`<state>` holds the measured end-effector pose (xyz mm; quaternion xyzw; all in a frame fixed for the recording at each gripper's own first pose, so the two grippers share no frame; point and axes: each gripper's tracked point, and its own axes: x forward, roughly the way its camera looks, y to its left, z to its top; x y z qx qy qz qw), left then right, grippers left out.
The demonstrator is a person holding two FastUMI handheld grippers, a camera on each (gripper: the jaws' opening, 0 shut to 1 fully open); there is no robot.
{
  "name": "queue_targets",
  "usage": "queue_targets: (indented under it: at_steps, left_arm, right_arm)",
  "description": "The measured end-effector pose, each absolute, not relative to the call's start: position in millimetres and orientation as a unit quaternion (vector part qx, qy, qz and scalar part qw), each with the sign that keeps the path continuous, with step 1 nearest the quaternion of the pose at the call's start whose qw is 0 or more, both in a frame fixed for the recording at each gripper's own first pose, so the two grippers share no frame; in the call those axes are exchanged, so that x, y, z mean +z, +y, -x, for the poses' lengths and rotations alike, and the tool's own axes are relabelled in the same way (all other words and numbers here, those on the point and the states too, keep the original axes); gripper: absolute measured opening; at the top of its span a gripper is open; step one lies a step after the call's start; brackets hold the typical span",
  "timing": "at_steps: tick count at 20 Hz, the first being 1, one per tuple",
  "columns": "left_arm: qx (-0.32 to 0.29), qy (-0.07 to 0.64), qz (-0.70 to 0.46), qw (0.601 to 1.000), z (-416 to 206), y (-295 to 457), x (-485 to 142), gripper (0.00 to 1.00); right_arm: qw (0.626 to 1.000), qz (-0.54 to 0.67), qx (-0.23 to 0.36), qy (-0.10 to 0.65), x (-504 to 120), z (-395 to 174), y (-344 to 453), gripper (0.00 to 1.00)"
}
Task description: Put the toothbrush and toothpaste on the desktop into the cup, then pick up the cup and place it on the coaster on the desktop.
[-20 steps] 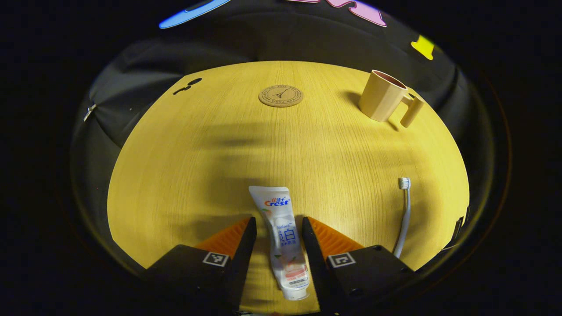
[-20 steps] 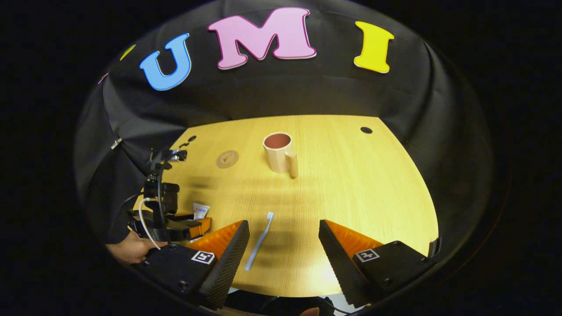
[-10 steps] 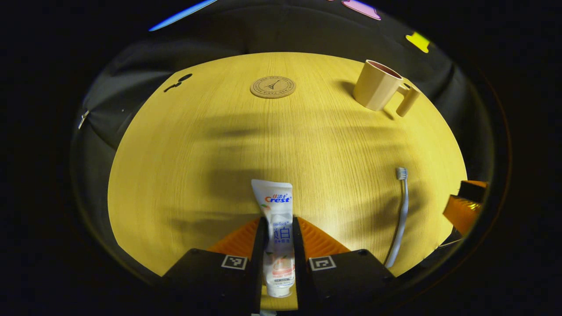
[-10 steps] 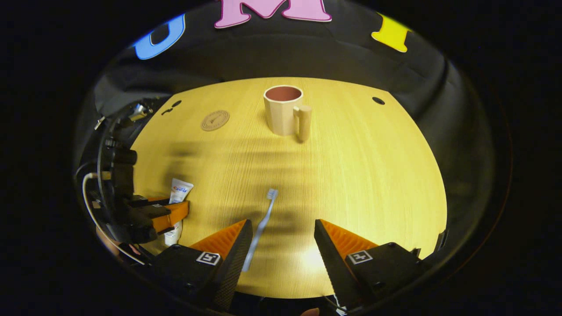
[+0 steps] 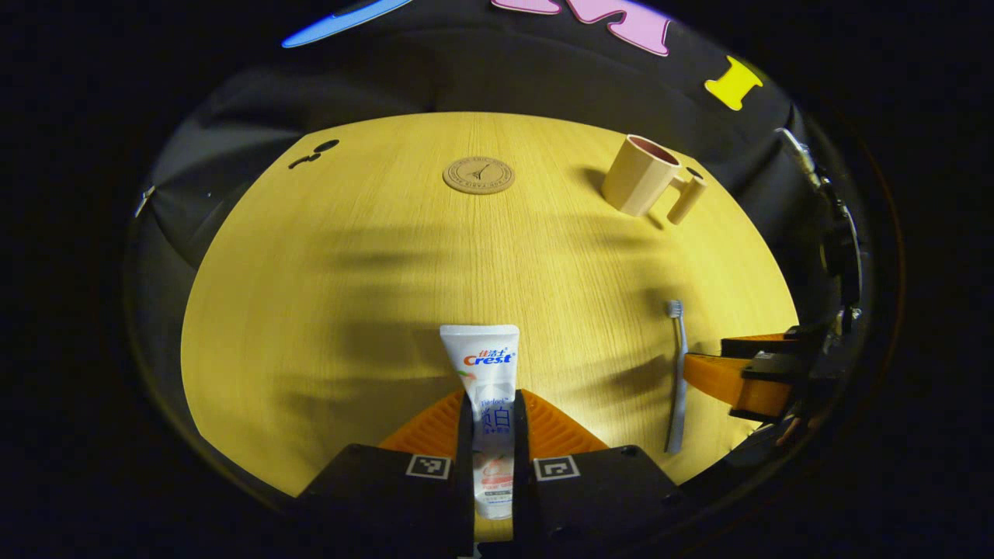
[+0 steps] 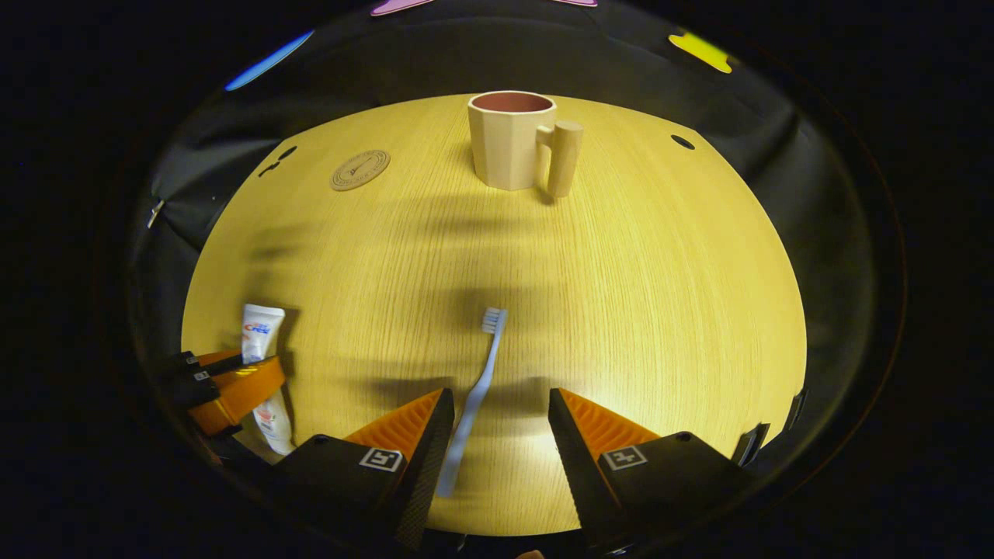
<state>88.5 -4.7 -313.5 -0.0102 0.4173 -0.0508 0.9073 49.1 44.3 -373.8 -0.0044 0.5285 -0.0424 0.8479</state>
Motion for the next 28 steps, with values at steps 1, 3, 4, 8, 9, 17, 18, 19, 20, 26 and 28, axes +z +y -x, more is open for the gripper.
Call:
queue_targets:
  at_steps: [1,3,4,8,9,17,18,19,20,26,28]
  left_arm:
    - [-0.051,0.411,0.014,0.910,-85,-2,-309,0.24]
    - [-0.051,0.398,0.026,0.916,-80,2,-300,0.29]
    - [-0.050,0.395,0.031,0.917,-77,5,-296,0.25]
    - [-0.056,0.378,0.041,0.923,-69,11,-283,0.24]
    - [-0.057,0.375,0.044,0.924,-68,12,-281,0.24]
    - [-0.057,0.360,0.057,0.929,-66,8,-270,0.24]
    - [-0.057,0.359,0.059,0.930,-68,6,-269,0.24]
    - [-0.057,0.357,0.062,0.931,-70,4,-269,0.24]
    - [-0.056,0.355,0.064,0.931,-73,1,-268,0.24]
    - [-0.083,0.306,0.102,0.943,-100,-30,-238,0.24]
    - [-0.101,0.265,0.127,0.951,-115,-46,-216,0.24]
  right_arm:
    - [0.844,0.008,-0.044,0.534,-377,-48,46,0.70]
    - [0.838,0.013,-0.043,0.544,-384,-48,49,0.70]
    - [0.835,0.014,-0.044,0.548,-385,-48,50,0.66]
    - [0.828,0.009,-0.051,0.558,-390,-49,53,0.47]
    - [0.829,0.005,-0.048,0.557,-389,-50,54,0.45]
    - [0.824,-0.001,-0.024,0.566,-390,-51,59,0.21]
    - [0.823,-0.005,-0.026,0.567,-389,-49,59,0.11]
    - [0.826,-0.006,-0.021,0.563,-389,-51,59,0.10]
    - [0.830,-0.007,-0.015,0.557,-389,-51,59,0.11]
    - [0.878,-0.066,0.018,0.473,-355,-54,55,0.10]
    - [0.894,-0.093,0.029,0.437,-334,-62,50,0.10]
